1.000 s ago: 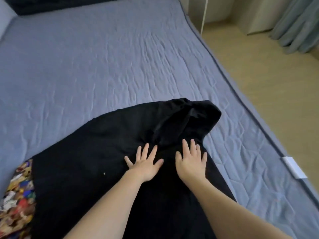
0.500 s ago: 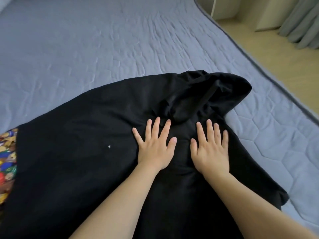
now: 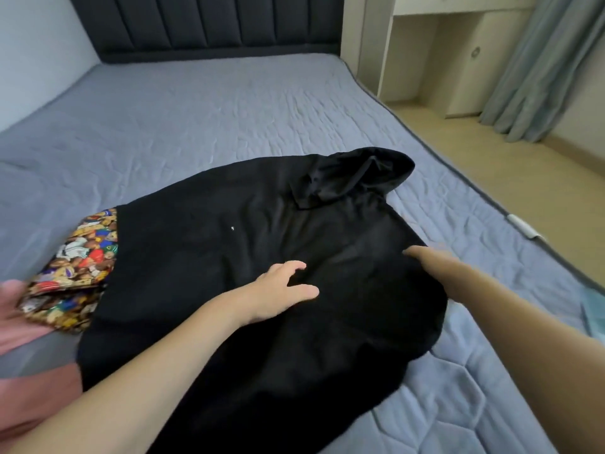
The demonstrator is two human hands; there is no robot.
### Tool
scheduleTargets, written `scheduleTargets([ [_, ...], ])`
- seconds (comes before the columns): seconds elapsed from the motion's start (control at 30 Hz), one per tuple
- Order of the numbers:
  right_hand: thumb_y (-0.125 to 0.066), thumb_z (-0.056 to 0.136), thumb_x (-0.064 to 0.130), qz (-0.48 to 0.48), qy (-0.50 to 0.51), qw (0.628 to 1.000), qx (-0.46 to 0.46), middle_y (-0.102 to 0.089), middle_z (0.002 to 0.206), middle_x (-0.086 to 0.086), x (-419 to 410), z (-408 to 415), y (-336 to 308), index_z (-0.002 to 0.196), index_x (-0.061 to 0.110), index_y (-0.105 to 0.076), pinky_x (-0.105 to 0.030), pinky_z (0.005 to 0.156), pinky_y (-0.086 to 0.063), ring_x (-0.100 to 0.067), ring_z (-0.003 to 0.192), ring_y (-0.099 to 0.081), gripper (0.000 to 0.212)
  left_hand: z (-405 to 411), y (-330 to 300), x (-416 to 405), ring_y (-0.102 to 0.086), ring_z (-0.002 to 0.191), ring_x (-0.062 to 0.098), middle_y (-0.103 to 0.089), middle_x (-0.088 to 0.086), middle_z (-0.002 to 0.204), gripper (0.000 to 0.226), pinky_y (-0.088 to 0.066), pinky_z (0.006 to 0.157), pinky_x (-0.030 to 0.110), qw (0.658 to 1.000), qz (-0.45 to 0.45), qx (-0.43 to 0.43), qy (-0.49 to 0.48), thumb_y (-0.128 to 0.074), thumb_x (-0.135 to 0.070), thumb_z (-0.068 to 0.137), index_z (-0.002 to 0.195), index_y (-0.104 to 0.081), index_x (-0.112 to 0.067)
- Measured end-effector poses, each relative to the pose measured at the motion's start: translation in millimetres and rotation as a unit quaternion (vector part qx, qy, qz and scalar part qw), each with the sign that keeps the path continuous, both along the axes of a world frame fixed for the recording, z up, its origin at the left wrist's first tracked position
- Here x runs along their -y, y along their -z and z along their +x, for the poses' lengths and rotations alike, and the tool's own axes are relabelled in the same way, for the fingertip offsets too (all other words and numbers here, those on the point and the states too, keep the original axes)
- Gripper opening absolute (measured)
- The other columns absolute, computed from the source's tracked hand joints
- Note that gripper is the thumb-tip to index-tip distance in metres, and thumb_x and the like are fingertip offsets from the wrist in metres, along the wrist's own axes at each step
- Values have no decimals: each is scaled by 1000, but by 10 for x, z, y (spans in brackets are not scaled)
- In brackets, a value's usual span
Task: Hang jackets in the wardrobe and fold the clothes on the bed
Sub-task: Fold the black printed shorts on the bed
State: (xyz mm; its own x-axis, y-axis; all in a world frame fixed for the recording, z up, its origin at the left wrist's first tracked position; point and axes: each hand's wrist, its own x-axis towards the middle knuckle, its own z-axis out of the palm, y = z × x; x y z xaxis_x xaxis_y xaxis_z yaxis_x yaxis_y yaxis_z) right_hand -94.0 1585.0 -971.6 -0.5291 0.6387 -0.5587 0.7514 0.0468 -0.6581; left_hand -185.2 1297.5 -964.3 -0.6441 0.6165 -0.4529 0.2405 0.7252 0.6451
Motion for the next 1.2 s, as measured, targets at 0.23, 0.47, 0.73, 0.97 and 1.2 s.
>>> scheduleTargets([
  [0.23, -68, 68, 41, -191, -132, 937, -262, -68, 98, 1, -144, 412, -209, 104, 17, -65, -35, 98, -37, -15, 89, -61, 44, 912, -109, -106, -51, 107, 20, -50, -5, 110, 31, -45, 81, 34, 946, -147, -227, 180, -55, -47, 81, 102, -48, -25],
  [0.47, -54, 97, 20, 244, -341, 898, -131, -55, 130, -7, 161, 311, -773, 123, 18, -52, -31, 89, -38, -22, 111, -53, 26, 927, -531, -128, -58, 78, 20, -60, -5, 88, 13, -44, 65, 32, 970, -31, -241, -10, -42, -18, 88, 80, -50, -24],
  [0.73, -57, 93, 46, 212, -250, 937, 122, -58, 130, -11, -369, 709, -942, 132, 7, -50, -40, 92, -50, -30, 112, -60, 56, 1605, 34, -372, -41, 116, 34, -34, 8, 129, 73, -47, 82, 48, 877, -287, -357, 144, -56, -56, 77, 135, -28, -20],
  [0.97, -67, 89, 20, -89, -139, 985, 54, -71, 87, -13, -477, 1170, -221, 107, -1, -59, -33, 69, -57, -24, 72, -68, 29, 1317, 78, -387, -63, 105, 30, -64, 10, 116, 30, -50, 78, 33, 877, -293, -349, 149, -47, -7, 85, 112, -59, -14],
  [1.2, -73, 81, 47, 250, -316, 835, 374, -62, 84, -7, -491, 1032, -513, 101, 5, -62, -31, 71, -49, -23, 70, -61, 48, 1599, -407, -162, -46, 128, 30, -39, 8, 146, 62, -42, 101, 38, 873, -354, -133, 309, -44, -16, 85, 146, -31, -20],
])
